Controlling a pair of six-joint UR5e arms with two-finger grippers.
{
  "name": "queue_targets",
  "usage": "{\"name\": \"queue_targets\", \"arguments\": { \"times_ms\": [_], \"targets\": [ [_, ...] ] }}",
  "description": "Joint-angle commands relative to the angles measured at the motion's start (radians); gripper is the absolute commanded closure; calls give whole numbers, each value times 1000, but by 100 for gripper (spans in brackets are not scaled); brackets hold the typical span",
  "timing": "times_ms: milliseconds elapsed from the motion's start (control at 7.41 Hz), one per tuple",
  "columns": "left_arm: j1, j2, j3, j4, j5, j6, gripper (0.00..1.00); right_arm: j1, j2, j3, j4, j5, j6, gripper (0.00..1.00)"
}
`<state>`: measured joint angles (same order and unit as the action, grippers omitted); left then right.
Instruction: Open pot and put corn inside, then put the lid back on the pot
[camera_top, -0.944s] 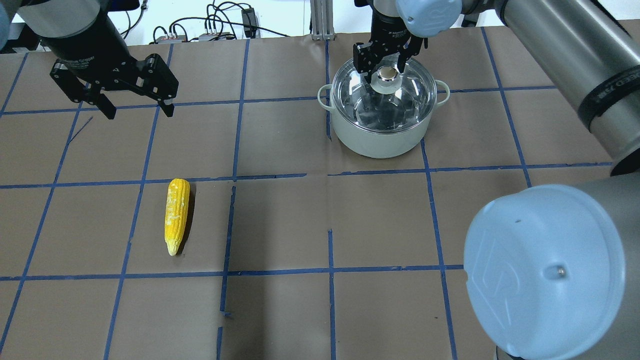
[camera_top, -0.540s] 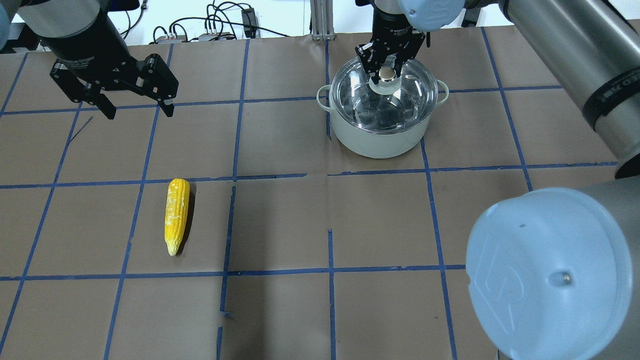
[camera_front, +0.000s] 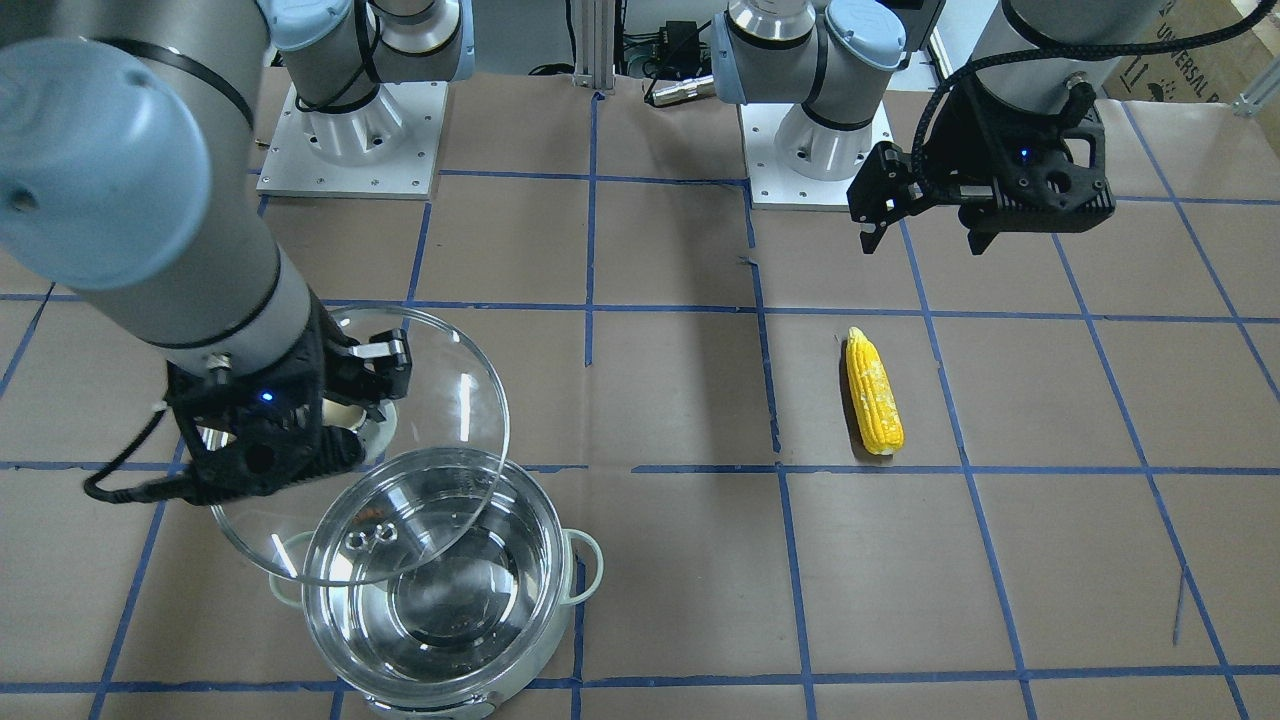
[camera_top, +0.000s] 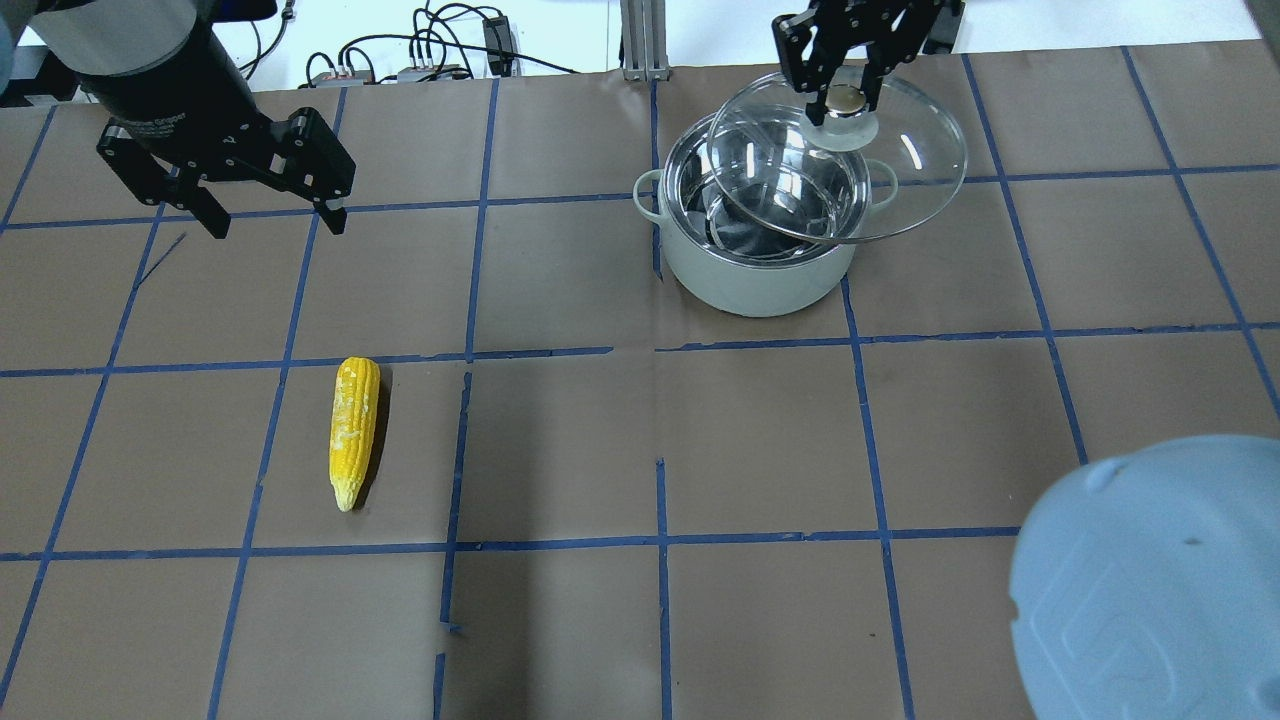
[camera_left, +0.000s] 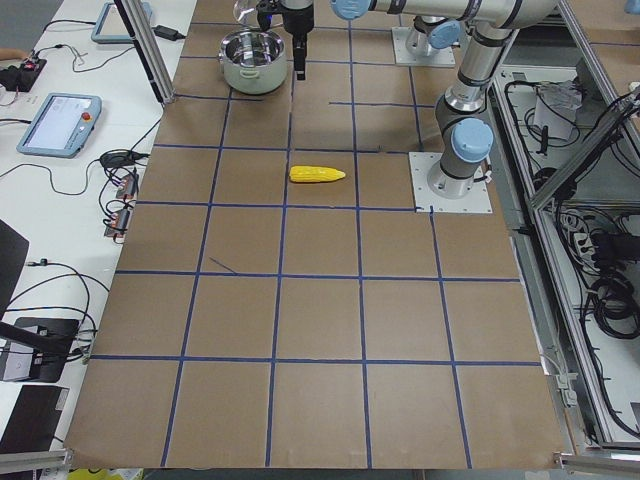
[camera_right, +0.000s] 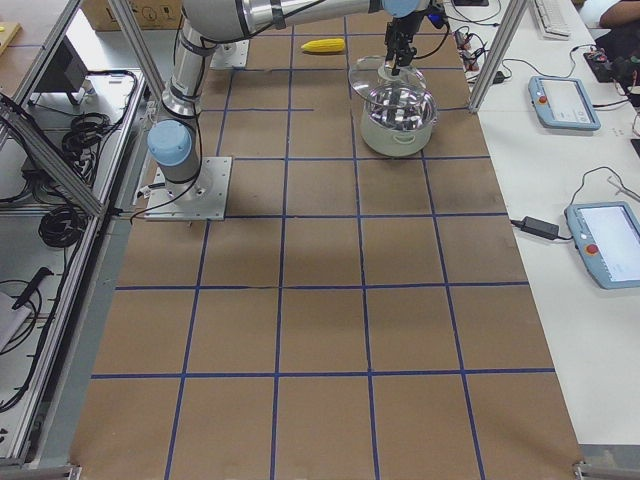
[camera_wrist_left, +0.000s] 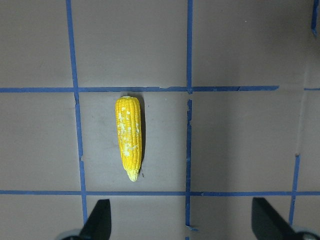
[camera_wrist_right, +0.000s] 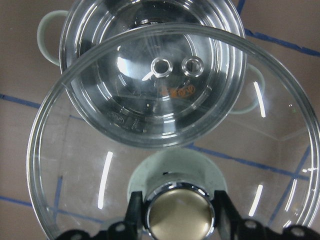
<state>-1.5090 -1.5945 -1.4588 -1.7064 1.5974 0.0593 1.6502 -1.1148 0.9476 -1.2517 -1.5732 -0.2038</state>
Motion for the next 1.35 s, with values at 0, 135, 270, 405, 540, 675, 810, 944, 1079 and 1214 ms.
{"name": "queue_targets", "arguments": {
  "times_ms": [0, 135, 270, 405, 540, 675, 810, 944, 1079, 1214],
  "targets": [
    [19, 14, -46, 1, 1, 78, 0, -52, -89, -1, 149, 12, -26, 74],
    [51, 15, -79, 7, -2, 129, 0, -49, -112, 50, 153, 13, -29, 76],
    [91, 4, -121, 20, -2, 151, 0, -50, -175, 179, 123, 16, -34, 77],
    [137, -13, -182, 86, -5, 172, 0, -52, -247, 338, -22, -4, -42, 77],
    [168, -15, -295, 211, -35, 180, 0, -61, -287, 430, -96, -4, -45, 76],
    [190, -16, -408, 344, -36, 227, 0, -73, -299, 459, -141, -46, -54, 76],
    [194, -22, -504, 478, -34, 269, 0, -87, -300, 456, -141, -68, -55, 76],
    [194, -39, -573, 582, -34, 277, 0, -87, -307, 453, -141, -65, -55, 76],
    [194, -83, -613, 643, -31, 289, 0, -78, -309, 451, -155, -56, -51, 76],
    [194, -135, -633, 713, -28, 287, 0, -78, -304, 471, -210, -48, -52, 76]
  ]
}}
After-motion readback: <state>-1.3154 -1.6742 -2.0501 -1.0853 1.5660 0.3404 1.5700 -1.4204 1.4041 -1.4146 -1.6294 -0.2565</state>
